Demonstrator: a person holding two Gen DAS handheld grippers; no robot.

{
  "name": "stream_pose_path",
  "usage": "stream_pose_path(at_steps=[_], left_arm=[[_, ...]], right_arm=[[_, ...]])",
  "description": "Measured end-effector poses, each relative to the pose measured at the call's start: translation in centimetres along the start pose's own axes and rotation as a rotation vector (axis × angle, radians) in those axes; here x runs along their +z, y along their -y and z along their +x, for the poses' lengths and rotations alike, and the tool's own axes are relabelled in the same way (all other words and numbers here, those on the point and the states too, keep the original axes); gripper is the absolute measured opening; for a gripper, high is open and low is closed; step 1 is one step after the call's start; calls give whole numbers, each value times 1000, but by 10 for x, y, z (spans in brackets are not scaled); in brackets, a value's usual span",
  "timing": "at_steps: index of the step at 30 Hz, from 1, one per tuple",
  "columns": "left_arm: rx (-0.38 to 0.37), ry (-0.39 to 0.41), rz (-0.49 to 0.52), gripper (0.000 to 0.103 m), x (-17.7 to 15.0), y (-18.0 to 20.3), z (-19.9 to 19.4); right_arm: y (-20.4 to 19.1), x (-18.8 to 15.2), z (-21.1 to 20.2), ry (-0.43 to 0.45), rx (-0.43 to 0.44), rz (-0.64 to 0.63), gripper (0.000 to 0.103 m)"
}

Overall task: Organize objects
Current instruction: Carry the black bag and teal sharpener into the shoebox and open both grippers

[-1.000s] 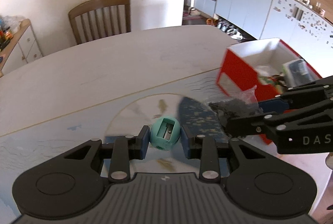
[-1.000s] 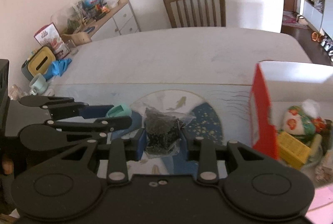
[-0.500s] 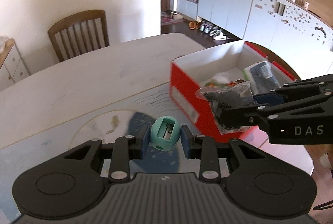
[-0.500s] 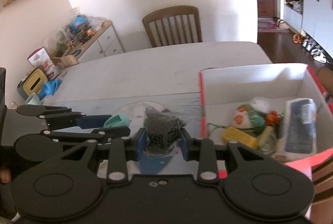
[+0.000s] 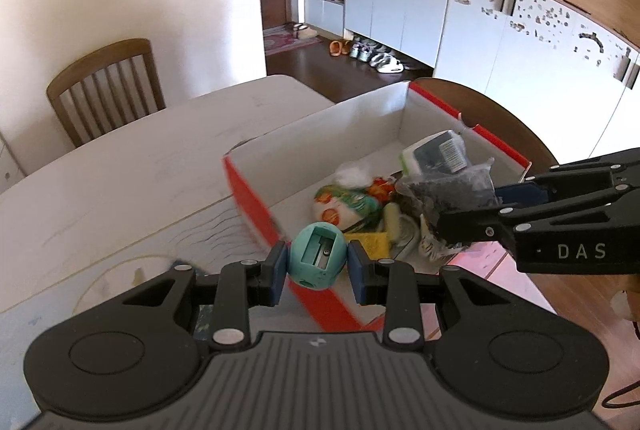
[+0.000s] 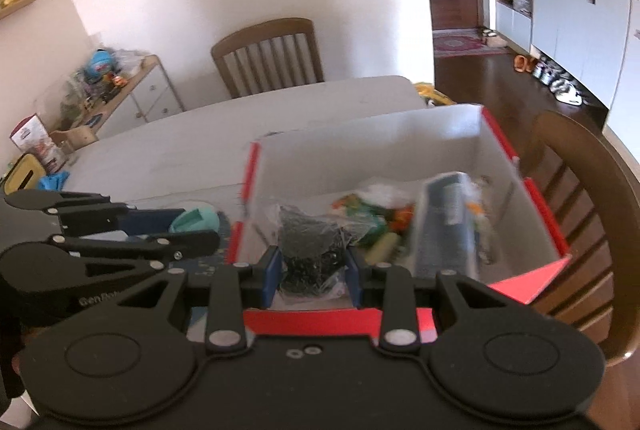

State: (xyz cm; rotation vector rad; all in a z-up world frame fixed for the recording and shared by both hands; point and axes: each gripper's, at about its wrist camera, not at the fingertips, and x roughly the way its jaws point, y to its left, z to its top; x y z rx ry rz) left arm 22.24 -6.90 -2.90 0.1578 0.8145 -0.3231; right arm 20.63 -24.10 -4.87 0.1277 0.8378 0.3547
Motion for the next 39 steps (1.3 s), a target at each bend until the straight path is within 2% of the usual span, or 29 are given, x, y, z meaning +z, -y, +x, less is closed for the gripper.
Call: stream_pose_path(at_steps=[7,16,21,28,39], left_arm=[[11,7,24,31,21,19,30],[7,-31,5,31,42,17,86],[14,-71,21,31,46,19,115],[13,-112,45,31,49,28,140],[-29,-197,44,31,40,31,164]], right_arm=[[31,-1,11,-31,-28,-10,32],[36,6,47,-141,-16,-66,32],[36,5,65,-209,-14,-85,32],[37,6,77,-244,-7,-104,32],[36,1,93,-276,-19,-128,32]])
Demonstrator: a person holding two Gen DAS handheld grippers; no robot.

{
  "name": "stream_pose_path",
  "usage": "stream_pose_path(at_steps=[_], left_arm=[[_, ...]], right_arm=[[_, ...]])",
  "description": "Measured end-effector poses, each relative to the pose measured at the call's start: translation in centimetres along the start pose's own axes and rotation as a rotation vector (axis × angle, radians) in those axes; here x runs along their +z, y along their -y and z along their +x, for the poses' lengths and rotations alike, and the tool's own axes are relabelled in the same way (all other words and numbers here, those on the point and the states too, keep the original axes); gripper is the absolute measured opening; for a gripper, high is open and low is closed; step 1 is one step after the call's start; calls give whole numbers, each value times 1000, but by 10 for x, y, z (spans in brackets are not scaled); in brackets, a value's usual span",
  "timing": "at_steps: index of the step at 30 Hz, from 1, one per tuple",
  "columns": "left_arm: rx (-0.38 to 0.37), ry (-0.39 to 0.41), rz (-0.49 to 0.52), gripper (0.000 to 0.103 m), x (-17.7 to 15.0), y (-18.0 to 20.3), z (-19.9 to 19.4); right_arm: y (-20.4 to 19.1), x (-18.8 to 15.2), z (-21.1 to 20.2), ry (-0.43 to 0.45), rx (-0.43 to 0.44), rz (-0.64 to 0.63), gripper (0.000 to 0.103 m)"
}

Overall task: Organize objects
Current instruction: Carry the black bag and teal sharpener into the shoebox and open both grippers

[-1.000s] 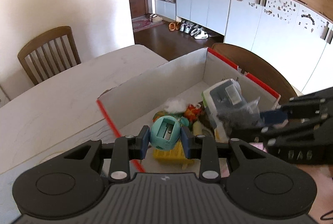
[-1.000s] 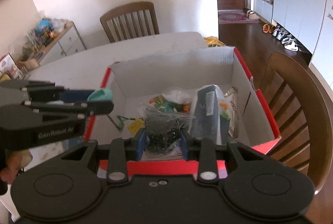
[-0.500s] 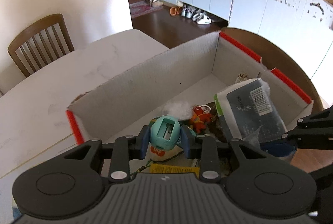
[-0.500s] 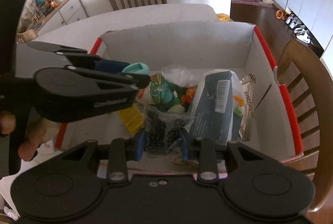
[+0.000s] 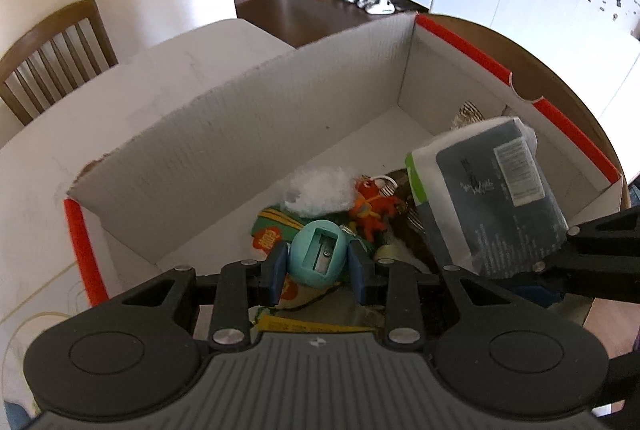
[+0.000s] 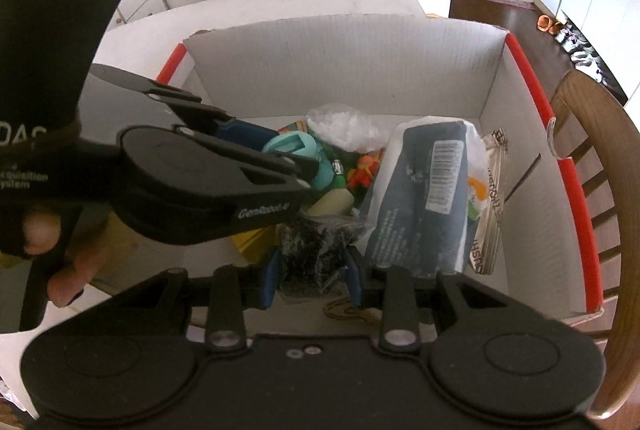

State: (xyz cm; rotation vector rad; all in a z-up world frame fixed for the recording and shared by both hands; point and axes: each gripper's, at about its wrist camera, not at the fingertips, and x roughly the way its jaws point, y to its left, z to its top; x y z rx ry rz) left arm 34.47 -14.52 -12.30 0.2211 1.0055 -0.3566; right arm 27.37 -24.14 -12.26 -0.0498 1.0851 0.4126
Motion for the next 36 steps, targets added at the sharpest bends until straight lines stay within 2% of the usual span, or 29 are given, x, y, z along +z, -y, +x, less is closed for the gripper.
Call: stream_pose_path(at_steps=[4,10,15,17,19,20,36], left_arm=[[4,-37,20,32,0,2,5],[11,-43,35,32,0,2,6],[5,-33,2,32,-1,0,0],[8,-26,-6,38,-2,1,-4],[12,-10,-8,56,-4,3,-9],[11,1,-12,57,-5,3,-12],[20,125,-52,58,-26,-4,-81]], right_arm=[[1,0,2,-7,-2,8,32],[2,2,-3,0,0,9,35],[3,2,-10,11,0,-3,39],[3,1,-14,20,2,-5,41],[4,2,-18,28,4,-9,43],[3,2,-20,34,6,-9,45],[-8,-9,-65,142,-8,14,54]])
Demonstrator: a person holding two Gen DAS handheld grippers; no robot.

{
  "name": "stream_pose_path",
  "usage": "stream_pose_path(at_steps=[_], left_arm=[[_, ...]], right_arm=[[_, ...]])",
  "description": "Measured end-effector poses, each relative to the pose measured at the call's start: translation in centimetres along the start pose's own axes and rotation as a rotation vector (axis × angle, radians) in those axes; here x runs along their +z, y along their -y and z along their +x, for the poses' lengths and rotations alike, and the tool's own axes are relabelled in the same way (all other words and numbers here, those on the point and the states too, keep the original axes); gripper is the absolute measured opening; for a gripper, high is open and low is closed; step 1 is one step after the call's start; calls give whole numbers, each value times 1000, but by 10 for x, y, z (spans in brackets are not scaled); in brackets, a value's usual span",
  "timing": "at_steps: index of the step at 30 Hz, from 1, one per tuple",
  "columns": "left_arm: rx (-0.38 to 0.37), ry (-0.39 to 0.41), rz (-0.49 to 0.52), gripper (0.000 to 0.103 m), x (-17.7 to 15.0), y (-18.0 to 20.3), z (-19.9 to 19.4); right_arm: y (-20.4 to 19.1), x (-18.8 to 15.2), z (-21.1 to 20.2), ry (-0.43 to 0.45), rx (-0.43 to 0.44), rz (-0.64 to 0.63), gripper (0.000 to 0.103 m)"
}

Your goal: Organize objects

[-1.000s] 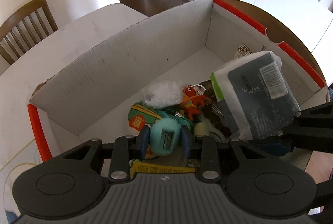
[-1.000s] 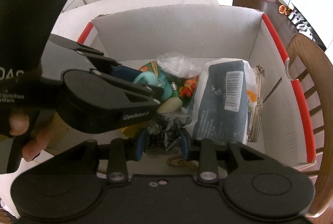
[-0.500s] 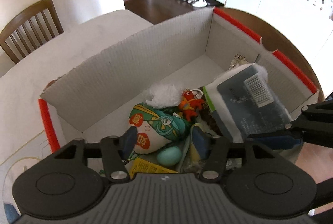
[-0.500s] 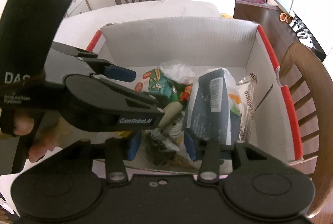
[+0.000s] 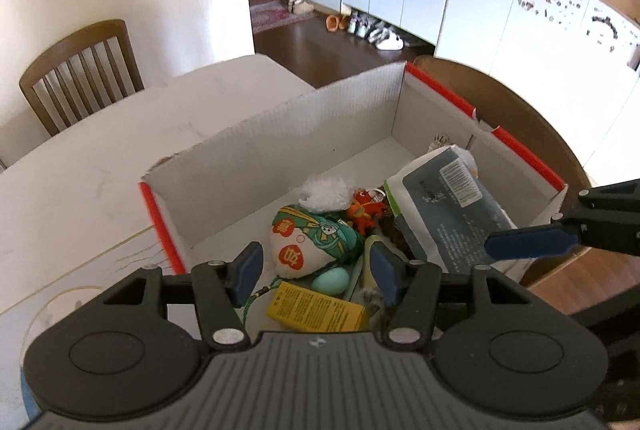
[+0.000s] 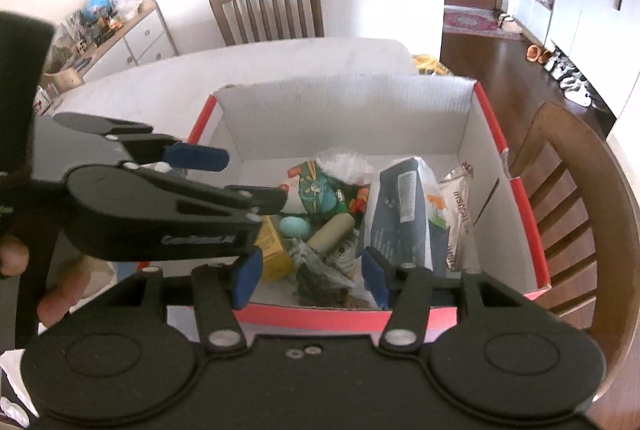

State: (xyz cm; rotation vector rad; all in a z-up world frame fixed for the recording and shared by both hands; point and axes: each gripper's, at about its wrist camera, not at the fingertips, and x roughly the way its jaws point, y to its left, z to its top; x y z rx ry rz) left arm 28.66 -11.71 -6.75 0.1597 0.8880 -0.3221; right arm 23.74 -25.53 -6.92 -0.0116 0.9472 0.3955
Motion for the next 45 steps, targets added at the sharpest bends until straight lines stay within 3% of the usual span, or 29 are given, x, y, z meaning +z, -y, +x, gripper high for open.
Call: stream_pose_path(at_steps=[9,18,25,32,34,45], left_arm=[[-21,78,-20,63,-13,-16,-50],[-27,153,-28,79,-28,-24,-92],[-26,192,-35,80,-40,-32,-110],[-44,209,-78,89,-50,-43,-119],[-43,222,-83,102,-52,-44,-122],[-63,279,-111,103,-65,-50,-140]], right_arm=[[-7,-11,-32,101,-13,57,64],[-17,-17,-51,216,-5,123,85],[-28,-25,-63,292,-8,134,100],[-41,-31,-72,351,-2,132,102],[-45,-32,-74,356,-15,133,102],[-58,-44,-82,391,-66,193,102]])
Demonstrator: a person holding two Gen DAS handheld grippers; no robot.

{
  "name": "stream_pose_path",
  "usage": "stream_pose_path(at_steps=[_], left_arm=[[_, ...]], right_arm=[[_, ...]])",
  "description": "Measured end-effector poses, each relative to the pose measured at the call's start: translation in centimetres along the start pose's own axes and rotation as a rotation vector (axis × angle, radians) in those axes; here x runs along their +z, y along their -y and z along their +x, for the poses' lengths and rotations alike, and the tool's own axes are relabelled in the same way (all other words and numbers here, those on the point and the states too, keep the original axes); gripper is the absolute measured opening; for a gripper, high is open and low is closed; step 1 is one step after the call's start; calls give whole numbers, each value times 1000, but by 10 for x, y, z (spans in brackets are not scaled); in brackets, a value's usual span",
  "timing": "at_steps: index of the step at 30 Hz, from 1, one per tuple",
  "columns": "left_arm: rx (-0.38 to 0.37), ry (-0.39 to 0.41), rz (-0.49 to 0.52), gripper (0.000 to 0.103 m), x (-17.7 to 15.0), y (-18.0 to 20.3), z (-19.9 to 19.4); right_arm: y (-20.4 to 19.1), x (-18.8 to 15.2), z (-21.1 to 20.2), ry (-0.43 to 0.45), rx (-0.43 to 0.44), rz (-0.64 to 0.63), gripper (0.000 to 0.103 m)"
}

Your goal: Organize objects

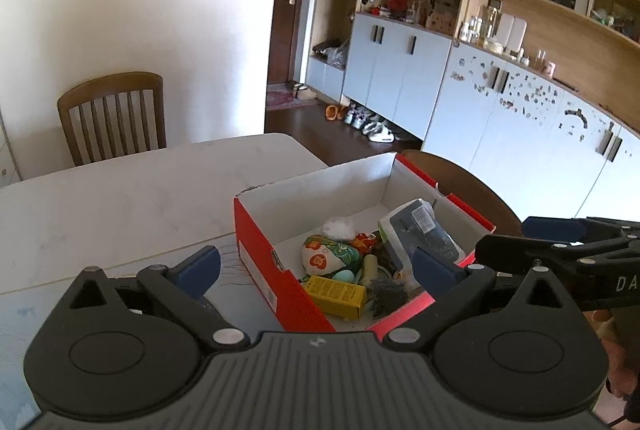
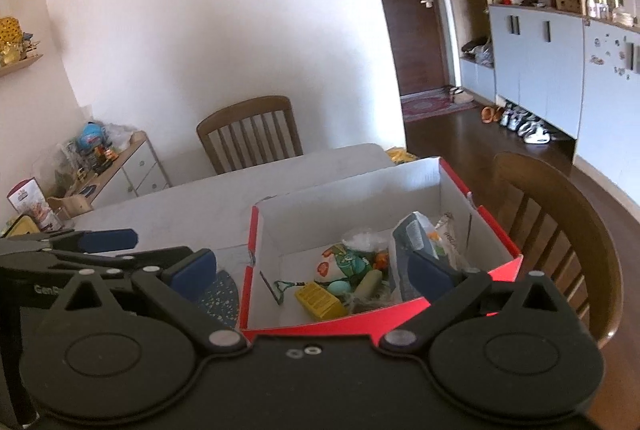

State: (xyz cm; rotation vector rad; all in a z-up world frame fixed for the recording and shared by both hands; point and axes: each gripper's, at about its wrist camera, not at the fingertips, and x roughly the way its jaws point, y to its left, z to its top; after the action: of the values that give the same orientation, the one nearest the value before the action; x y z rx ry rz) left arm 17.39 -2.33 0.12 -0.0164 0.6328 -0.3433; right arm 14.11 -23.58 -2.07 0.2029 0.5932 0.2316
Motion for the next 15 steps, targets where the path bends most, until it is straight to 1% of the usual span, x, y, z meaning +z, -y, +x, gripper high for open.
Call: stream_pose_path(at_steps=[2,5,9,12,15], left_arm=[[5,7,-4,103,-2,0,-3],[10,19,-13,103,-2,0,-5],[16,55,10,103,-4,5,-11],[13,53,17,103,-5,8,-12],[28,30,15,103,-5,8,-10]], right_arm=[[-1,-2,-3,13,-23,-6,102],[-2,-6,-6,21,-31,-4,102],[-4,-8,-7,27,-42,4,102],[-4,-10,-10,36,-55,15,102],[-4,-12,-11,36,-58,19,102]])
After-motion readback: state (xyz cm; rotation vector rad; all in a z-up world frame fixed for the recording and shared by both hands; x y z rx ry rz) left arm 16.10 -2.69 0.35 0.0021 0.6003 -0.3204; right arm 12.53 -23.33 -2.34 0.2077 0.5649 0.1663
